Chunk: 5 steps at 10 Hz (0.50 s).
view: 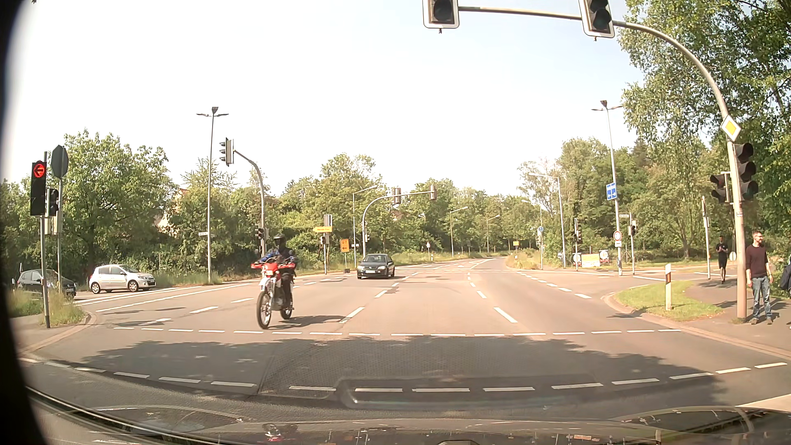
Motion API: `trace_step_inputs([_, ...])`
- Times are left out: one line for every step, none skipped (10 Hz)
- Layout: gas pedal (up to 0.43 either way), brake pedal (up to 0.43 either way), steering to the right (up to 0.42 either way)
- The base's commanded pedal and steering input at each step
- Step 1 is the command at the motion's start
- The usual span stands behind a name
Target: Follow the waypoints while adhering to traffic rules and regulations
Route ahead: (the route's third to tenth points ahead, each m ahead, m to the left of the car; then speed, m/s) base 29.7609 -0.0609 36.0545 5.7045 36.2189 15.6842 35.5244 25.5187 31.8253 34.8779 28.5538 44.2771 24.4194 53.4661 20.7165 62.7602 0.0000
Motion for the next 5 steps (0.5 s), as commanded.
trace_step_inputs([0.0, 0.238, -0.003])
trace_step_inputs([0.0, 0.232, -0.003])
trace_step_inputs([0.0, 0.232, -0.003])
trace_step_inputs([0.0, 0.232, -0.003])
trace_step_inputs([0.0, 0.238, -0.003])
